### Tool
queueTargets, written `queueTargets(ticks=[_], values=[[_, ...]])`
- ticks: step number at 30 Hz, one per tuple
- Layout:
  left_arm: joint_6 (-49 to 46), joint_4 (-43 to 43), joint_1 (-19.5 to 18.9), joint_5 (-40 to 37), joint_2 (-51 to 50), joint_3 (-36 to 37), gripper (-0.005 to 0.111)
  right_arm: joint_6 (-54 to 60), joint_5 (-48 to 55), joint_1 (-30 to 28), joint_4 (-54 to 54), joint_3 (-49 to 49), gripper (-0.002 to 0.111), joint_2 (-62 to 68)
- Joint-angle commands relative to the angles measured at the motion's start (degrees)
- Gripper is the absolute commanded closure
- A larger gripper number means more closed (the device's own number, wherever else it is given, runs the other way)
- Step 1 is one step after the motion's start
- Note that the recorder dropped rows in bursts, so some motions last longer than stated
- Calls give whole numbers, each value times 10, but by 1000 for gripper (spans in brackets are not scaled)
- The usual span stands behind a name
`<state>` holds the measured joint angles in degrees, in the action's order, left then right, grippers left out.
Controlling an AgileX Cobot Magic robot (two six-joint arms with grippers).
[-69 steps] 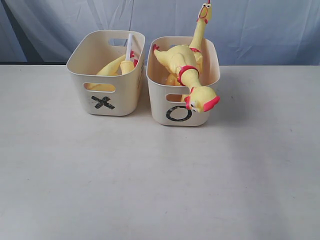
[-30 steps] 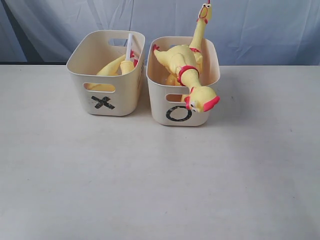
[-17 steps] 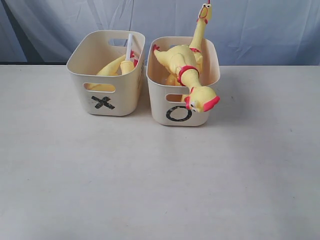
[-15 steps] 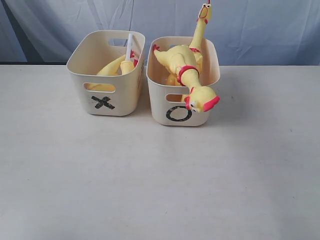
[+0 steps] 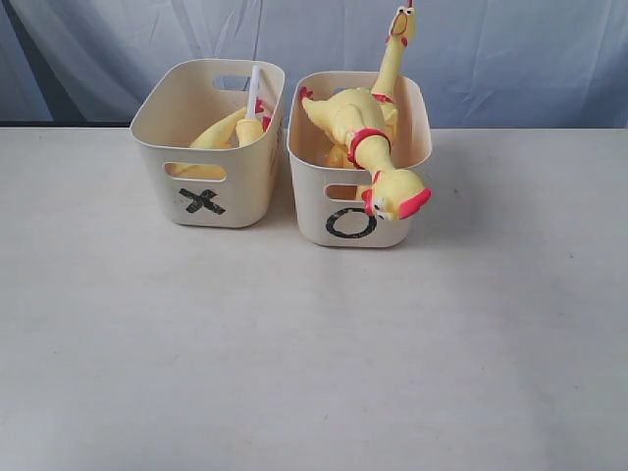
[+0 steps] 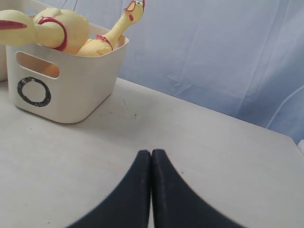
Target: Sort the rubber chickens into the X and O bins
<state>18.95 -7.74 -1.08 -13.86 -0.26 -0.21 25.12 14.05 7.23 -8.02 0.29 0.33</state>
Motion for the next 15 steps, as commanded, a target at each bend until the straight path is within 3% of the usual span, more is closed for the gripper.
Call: queueTargets(ticks=[1, 12, 15], values=[[1, -30, 0, 11, 3, 2, 107, 3, -5, 2, -2, -3, 108, -3], [0, -47, 0, 6, 3, 2, 107, -4, 24, 2, -2, -3, 108, -3], [-1, -50, 0, 6, 3, 2, 107, -80, 21, 2, -27, -3, 108, -3]])
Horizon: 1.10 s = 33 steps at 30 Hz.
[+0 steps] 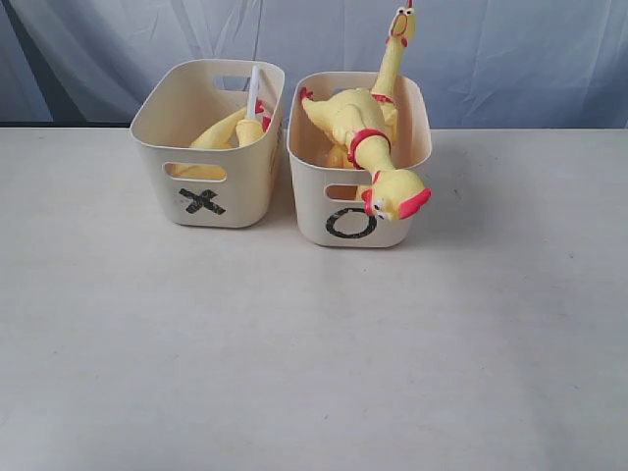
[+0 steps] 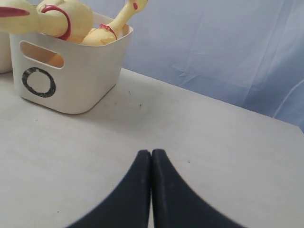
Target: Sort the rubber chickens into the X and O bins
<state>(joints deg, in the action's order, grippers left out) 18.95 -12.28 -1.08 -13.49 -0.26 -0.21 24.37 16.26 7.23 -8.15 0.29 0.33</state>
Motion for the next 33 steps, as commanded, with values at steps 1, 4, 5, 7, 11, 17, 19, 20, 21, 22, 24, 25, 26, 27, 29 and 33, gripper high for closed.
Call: queueTargets(ticks=[1, 4, 5, 7, 11, 17, 19, 20, 21, 22, 24, 25, 26, 27, 29, 33], values=[[-11, -4, 0, 2, 3, 2, 107, -100, -1, 2, -30, -3, 108, -3], [-63, -4, 0, 2, 3, 2, 107, -139, -3, 2, -29, -3, 108, -3], [-90, -4, 0, 2, 3, 2, 107, -140, -3, 2, -29, -3, 108, -3], [-120, -3, 0, 2, 3, 2, 107, -140, -3, 2, -29, -3, 108, -3], [-120, -2, 0, 0, 3, 2, 107, -140, 3, 2, -24, -3, 108, -3], [-120, 5, 0, -11, 3, 2, 107, -140, 9, 2, -1, -3, 108, -3], [-120, 5, 0, -11, 3, 2, 107, -140, 9, 2, 2, -3, 108, -3], [-120, 5, 0, -11, 3, 2, 107, -140, 9, 2, 2, -3, 108, -3], [-120, 5, 0, -11, 3, 2, 107, -140, 9, 2, 2, -3, 108, -3], [-120, 5, 0, -11, 3, 2, 107, -140, 9, 2, 0, -3, 108, -3], [-120, 5, 0, -11, 3, 2, 107, -140, 9, 2, 0, -3, 108, -3], [-120, 5, 0, -11, 3, 2, 107, -140, 9, 2, 0, -3, 108, -3], [-120, 5, 0, -11, 3, 2, 107, -140, 9, 2, 0, -3, 108, -3], [-120, 5, 0, -10, 3, 2, 107, -140, 9, 2, 0, -3, 108, -3], [-120, 5, 0, -10, 3, 2, 107, -140, 9, 2, 0, -3, 108, -3], [-120, 5, 0, -10, 3, 2, 107, -140, 8, 2, 1, -3, 108, -3]])
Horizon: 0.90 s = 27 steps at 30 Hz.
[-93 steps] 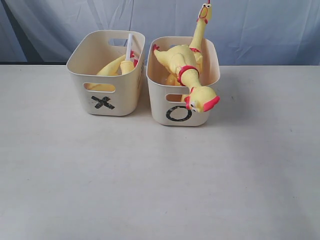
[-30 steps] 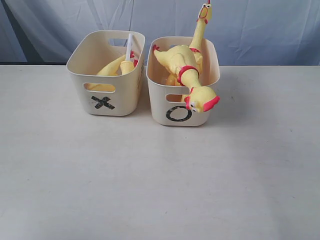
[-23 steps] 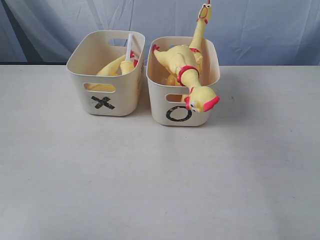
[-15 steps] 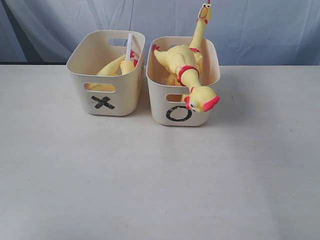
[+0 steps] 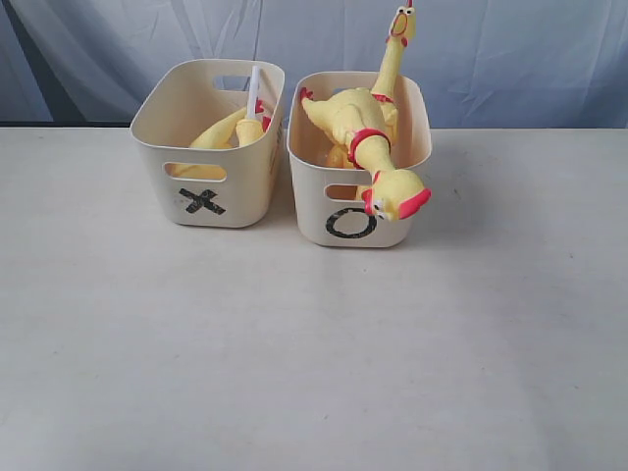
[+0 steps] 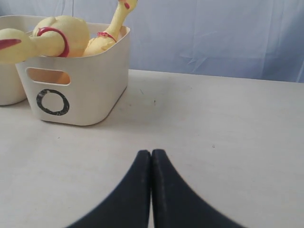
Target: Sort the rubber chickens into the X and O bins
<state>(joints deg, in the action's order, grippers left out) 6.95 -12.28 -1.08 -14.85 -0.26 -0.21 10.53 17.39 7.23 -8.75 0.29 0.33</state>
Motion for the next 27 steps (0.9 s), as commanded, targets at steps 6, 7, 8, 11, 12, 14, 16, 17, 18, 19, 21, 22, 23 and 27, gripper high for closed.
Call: queueTargets(ticks=[6, 7, 8, 11, 12, 14, 16, 17, 18, 19, 21, 22, 23, 27], values=[[0, 5, 0, 3, 3, 2, 107, -1, -3, 2, 5, -3, 108, -3], [0, 5, 0, 3, 3, 2, 107, -1, -3, 2, 1, -3, 108, -3], [0, 5, 0, 3, 3, 2, 107, -1, -3, 2, -4, -3, 108, -3], [0, 5, 0, 3, 3, 2, 107, -1, -3, 2, -8, -3, 108, -3], [0, 5, 0, 3, 3, 2, 107, -1, -3, 2, -8, -3, 108, -3], [0, 5, 0, 3, 3, 2, 107, -1, -3, 2, -8, -3, 108, -3], [0, 5, 0, 4, 3, 2, 107, -1, -3, 2, -8, -3, 108, -3], [0, 5, 0, 4, 3, 2, 107, -1, -3, 2, -8, -3, 108, -3], [0, 5, 0, 4, 3, 2, 107, -1, -3, 2, -8, -3, 108, -3], [0, 5, 0, 4, 3, 2, 107, -1, -3, 2, -8, -3, 108, -3], [0, 5, 0, 4, 3, 2, 107, -1, -1, 2, -7, -3, 108, -3], [0, 5, 0, 4, 3, 2, 107, -1, 1, 2, -7, -3, 108, -3], [0, 5, 0, 4, 3, 2, 107, -1, 1, 2, -7, -3, 108, -3], [0, 5, 0, 4, 3, 2, 107, -1, 1, 2, -7, -3, 108, -3]])
